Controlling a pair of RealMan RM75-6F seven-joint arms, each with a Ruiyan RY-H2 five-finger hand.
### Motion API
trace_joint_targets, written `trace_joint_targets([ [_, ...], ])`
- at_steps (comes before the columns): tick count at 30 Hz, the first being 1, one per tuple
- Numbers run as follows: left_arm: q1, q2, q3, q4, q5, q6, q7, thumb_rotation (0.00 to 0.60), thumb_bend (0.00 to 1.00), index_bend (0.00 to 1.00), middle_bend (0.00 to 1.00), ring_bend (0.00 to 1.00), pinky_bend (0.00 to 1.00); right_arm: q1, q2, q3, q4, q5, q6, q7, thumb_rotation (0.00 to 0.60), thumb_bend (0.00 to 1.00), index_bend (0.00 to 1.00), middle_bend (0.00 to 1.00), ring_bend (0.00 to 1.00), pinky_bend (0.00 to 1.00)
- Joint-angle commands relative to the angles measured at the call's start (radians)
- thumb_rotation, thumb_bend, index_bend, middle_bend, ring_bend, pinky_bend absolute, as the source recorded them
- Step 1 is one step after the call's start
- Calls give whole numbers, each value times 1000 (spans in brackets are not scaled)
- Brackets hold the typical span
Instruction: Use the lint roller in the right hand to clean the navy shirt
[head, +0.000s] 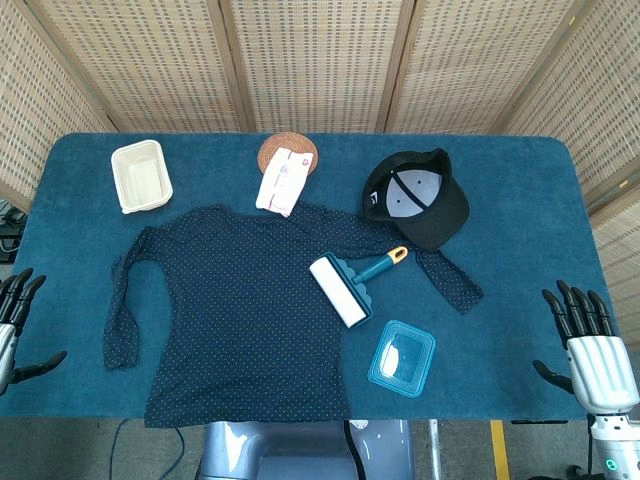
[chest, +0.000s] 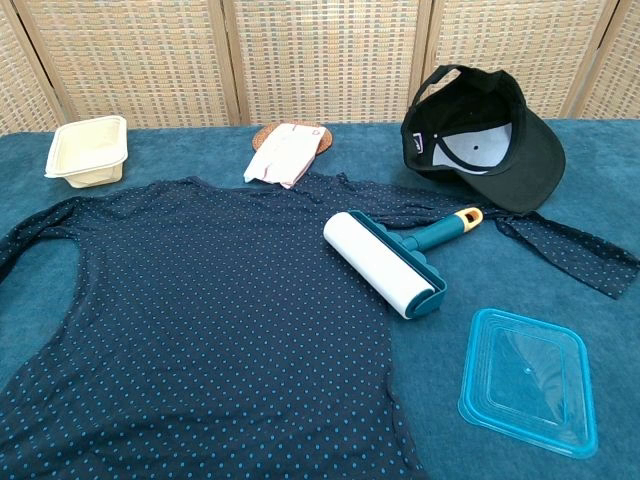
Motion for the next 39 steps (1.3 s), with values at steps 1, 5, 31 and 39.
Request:
trace_joint_targets([
  [1, 0, -3, 1, 4, -1, -3, 3, 600, 0, 0, 0, 0, 0, 1, 2, 0, -2, 4, -5, 1, 600, 0, 0, 0, 0, 0],
  [5, -1, -8, 0, 8, -1, -5, 6, 600, 0, 0, 0, 0, 0, 7, 3, 4, -10, 9, -15, 9, 600, 0, 0, 25, 18, 0],
  [31, -44, -42, -57, 42, -138, -91, 21, 600, 0, 0, 0, 0, 0, 802, -144, 252, 51, 253, -880, -208, 600, 69, 275, 1000, 1000, 1000],
  [39, -40, -40, -65, 55, -175, -101, 12, 600, 0, 0, 0, 0, 0, 903, -310, 215, 243, 290, -928, -254, 600, 215, 362, 1000, 1000, 1000],
])
